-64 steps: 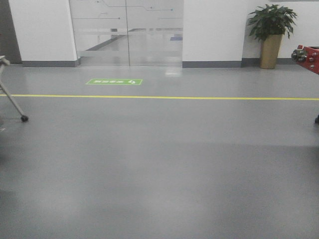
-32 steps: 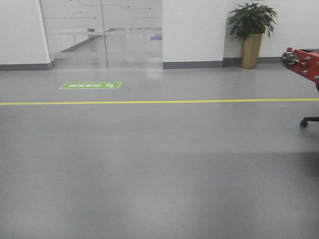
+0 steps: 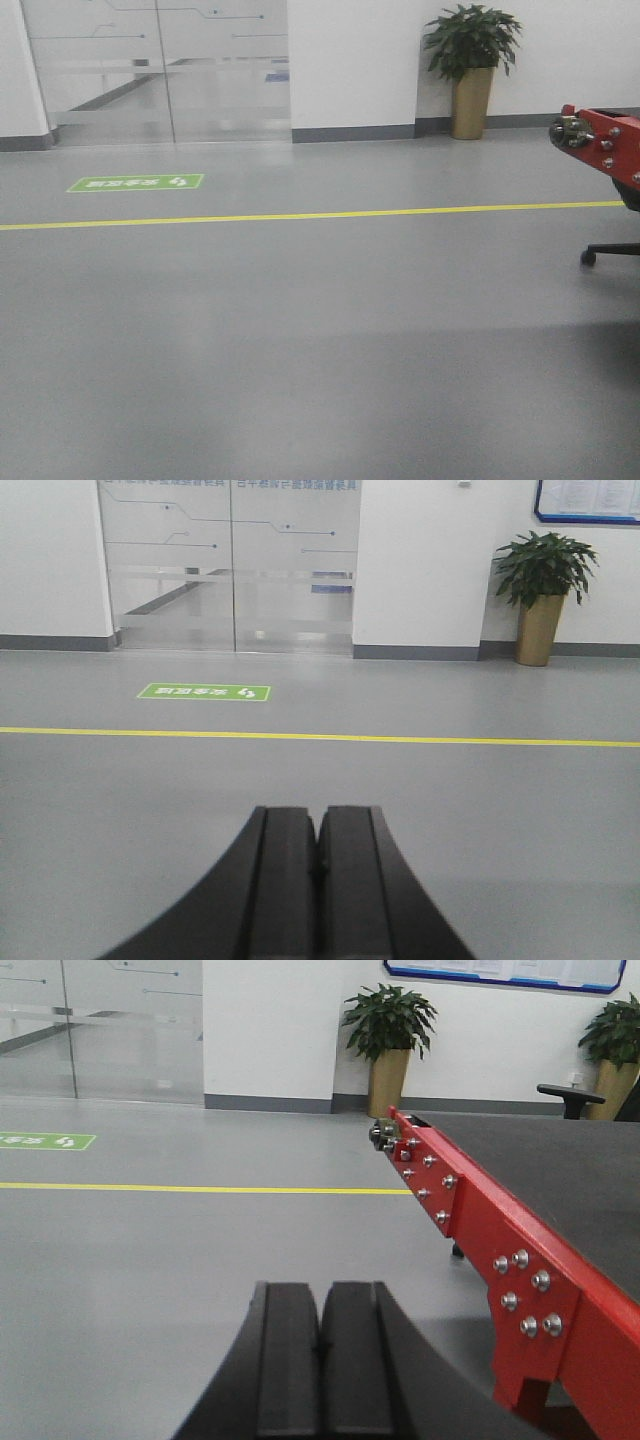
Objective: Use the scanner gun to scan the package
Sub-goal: 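Drive the base forward and turn toward the conveyor table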
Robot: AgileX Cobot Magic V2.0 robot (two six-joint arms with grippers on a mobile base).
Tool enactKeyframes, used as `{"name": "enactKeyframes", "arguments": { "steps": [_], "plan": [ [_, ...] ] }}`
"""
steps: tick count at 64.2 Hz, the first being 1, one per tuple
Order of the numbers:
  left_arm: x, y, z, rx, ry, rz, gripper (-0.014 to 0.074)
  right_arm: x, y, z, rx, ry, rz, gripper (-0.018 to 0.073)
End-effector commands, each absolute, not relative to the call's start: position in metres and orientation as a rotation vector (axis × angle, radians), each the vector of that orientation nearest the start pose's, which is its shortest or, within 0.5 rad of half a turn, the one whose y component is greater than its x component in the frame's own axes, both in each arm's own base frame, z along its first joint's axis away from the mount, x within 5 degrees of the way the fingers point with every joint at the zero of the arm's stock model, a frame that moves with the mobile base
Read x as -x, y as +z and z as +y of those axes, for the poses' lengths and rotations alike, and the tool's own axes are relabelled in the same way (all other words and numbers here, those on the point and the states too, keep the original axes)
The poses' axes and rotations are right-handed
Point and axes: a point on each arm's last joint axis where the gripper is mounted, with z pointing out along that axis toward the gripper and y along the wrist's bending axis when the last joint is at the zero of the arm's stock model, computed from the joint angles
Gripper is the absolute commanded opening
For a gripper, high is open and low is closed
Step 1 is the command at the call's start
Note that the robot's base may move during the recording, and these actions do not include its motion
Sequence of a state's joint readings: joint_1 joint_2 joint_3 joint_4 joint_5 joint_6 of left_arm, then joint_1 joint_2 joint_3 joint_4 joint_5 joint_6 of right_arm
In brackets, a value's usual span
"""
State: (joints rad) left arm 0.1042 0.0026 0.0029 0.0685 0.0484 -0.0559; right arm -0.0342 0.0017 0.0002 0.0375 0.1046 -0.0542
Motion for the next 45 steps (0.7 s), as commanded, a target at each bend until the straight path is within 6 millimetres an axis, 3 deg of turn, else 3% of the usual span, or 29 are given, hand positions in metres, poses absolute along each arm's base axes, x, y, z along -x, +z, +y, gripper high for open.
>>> {"name": "enactKeyframes", "arguments": {
  "steps": [1,45],
  "plan": [
    [-0.0560,0.2100,0.0062,0.080,0.088,1.518,-0.0111,-0.0564,0.2057,-0.0020,-0.011,-0.047,1.566,-0.0162],
    [-0.0560,0.2100,0.0062,0.080,0.088,1.518,-0.0111,-0.0564,0.2057,-0.0020,-0.011,-0.047,1.566,-0.0162]
  ]
}}
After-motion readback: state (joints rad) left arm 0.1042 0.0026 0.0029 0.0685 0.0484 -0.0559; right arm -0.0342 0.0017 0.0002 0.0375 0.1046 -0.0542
